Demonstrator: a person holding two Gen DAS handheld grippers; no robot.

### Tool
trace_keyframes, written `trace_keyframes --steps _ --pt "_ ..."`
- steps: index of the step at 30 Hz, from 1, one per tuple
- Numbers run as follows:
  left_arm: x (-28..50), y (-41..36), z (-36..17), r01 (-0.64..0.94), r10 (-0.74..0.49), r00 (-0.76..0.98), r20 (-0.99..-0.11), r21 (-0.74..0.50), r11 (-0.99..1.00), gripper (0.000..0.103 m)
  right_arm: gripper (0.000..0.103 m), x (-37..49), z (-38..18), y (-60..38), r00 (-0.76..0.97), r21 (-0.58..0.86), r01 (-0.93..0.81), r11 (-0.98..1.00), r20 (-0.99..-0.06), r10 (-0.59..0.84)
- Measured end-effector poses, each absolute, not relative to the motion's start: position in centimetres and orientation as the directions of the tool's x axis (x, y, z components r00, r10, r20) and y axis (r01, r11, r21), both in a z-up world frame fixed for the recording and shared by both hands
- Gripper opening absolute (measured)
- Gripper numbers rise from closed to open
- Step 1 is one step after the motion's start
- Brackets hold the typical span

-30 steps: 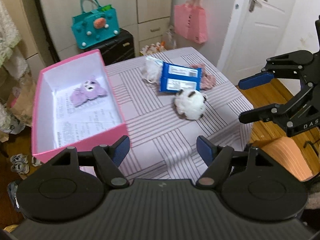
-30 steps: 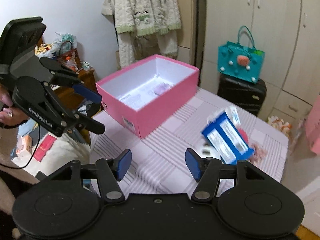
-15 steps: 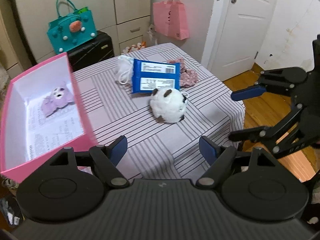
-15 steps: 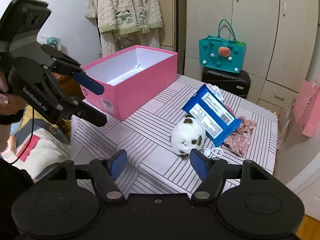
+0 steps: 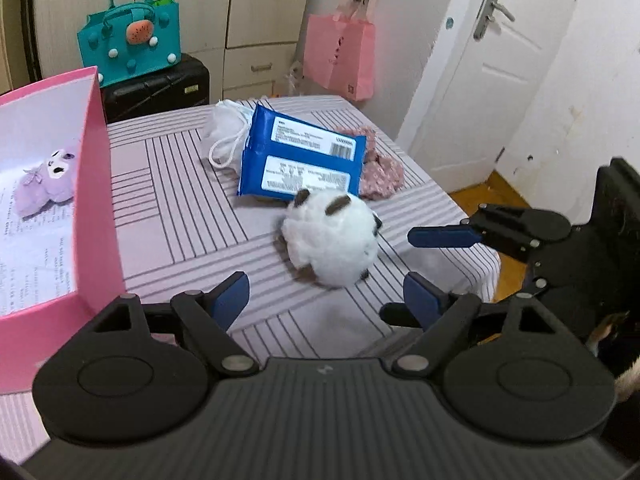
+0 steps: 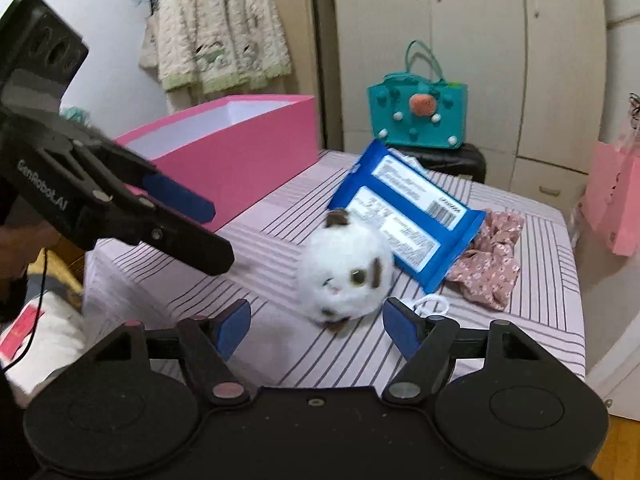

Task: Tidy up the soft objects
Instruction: 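Close the right gripper on the white-and-brown round plush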

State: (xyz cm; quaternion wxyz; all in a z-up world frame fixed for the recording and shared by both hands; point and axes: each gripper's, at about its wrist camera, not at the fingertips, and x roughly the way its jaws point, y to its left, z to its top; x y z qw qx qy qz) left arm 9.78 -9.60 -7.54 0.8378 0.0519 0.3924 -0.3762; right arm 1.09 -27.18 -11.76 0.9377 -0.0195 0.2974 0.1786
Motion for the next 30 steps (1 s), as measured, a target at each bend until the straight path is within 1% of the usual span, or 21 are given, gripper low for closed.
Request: trace_keyframes --steps 5,11,16,18,20,23,24,25,27,30 --pt "11.1 -10.4 -9.2 0.662 -0.614 0.436 -0.658 -0.227 0.714 0.084 0.077 2.8 -13.4 -27.8 0.763 0.073 -0.342 0.937 -0.56 0.322" --pt "12.0 -12.5 -10.6 0.679 -0.605 0.461 -0.649 -0.182 0.712 0.084 0.077 4.0 -14.4 -27.2 0.768 0.0 -0.379 0.925 -0.558 0.314" --pt "12.8 -13.8 -11.5 0.68 -0.613 0.474 -0.632 -0.18 0.711 0.084 0.077 4.7 -14.8 -26.5 0.778 -0.072 -0.417 0.906 -0.543 0.315" --pt "13.4 -14.2 -12.0 0.674 -0.62 0.453 -0.641 -0.208 0.708 0.083 0.077 5.0 -15.0 -26.2 0.78 -0.1 -0.426 0.899 -0.544 0.309" --pt "13.8 -14.4 -12.4 0.669 -0.635 0.419 -0.649 -0.251 0.699 0.076 0.077 5.2 -15.2 -26.1 0.778 -0.105 -0.434 0.895 -0.544 0.313" --pt "13.8 -14.3 -12.8 0.668 -0.659 0.387 -0.645 -0.297 0.682 0.07 0.076 5.6 -15.5 -25.9 0.781 -0.115 -0.435 0.893 -0.543 0.31" --pt "13.7 -14.3 -12.9 0.669 -0.659 0.388 -0.644 -0.295 0.682 0.069 0.075 5.7 -15.6 -25.9 0.782 -0.123 -0.434 0.893 -0.543 0.305" --pt "13.5 -14.4 -12.9 0.674 -0.659 0.395 -0.64 -0.285 0.681 0.066 0.069 5.8 -15.7 -25.9 0.786 -0.13 -0.429 0.894 -0.541 0.299" --pt "13.2 -14.6 -13.0 0.68 -0.652 0.413 -0.636 -0.261 0.685 0.065 0.067 5.8 -15.8 -26.1 0.79 -0.116 -0.421 0.9 -0.534 0.3" --pt "12.9 -14.7 -12.9 0.664 -0.646 0.431 -0.63 -0.264 0.7 0.065 0.065 5.8 -15.6 -26.3 0.791 -0.078 -0.405 0.911 -0.53 0.306"
